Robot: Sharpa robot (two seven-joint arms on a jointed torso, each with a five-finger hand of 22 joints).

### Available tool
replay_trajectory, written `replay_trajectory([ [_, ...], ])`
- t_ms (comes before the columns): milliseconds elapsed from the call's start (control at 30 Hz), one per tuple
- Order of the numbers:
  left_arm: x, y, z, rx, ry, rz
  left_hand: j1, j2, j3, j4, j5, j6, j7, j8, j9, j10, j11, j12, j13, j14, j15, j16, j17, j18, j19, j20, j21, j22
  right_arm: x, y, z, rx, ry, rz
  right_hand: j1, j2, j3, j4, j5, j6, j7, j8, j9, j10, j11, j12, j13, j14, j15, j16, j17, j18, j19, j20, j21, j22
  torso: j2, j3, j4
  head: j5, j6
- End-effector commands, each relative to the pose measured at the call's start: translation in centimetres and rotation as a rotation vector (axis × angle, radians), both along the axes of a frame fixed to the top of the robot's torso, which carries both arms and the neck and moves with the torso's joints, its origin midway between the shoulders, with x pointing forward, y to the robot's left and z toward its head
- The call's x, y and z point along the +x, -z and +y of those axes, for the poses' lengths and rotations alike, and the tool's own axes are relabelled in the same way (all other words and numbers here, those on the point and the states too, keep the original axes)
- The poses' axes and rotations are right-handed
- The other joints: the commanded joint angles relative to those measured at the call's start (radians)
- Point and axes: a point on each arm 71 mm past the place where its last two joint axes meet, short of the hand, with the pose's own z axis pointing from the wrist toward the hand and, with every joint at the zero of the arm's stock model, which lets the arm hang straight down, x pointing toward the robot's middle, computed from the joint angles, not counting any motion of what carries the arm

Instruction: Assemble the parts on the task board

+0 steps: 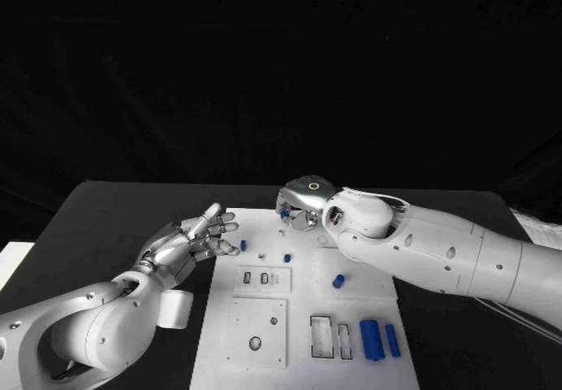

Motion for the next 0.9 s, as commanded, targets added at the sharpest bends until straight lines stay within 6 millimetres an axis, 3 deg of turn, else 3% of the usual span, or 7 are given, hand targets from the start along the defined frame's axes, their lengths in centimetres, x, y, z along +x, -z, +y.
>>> replay_trajectory([
  [33, -0.07, -0.18, -0.19, -0.015, 0.02, -0.007, 0.007, -0.001, 0.002, -0.006, -0.002, -0.006, 0.001, -0.007, -0.001, -0.007, 0.0, -0.005, -0.001, -0.006, -0.001, 0.003, 0.001, 0.002, -0.005, 0.0, 0.003, 0.001, -0.03, 1.19, -0.25, -0.055, 0.013, 0.046, 0.013, 0.001, 0.006, 0.002, 0.0, 0.004, -0.001, 0.001, 0.001, 0.036, -0.033, 0.005, 0.005, 0.025, -0.004, 0.007, 0.0, 0.001, -0.002, -0.003, 0.005, 0.001, 0.001, -0.0001, -0.0006, 0.001, 0.0],
  [900, -0.01, -0.14, -0.11, -0.013, 0.021, -0.004, 0.008, -0.001, 0.002, -0.007, -0.002, -0.007, 0.001, -0.007, -0.001, -0.009, 0.001, -0.005, -0.001, -0.006, -0.001, 0.003, 0.002, 0.002, -0.005, 0.0, 0.004, 0.002, -0.64, 1.05, -0.4, -0.018, -0.002, 0.003, 0.002, -0.018, 0.008, 0.011, -0.002, 0.001, -0.001, -0.004, 0.002, 0.029, -0.032, 0.004, 0.004, 0.024, -0.003, 0.009, 0.004, 0.0, -0.005, -0.001, 0.008, 0.003, 0.002, -0.0007, 0.003, -0.007, -0.004],
])
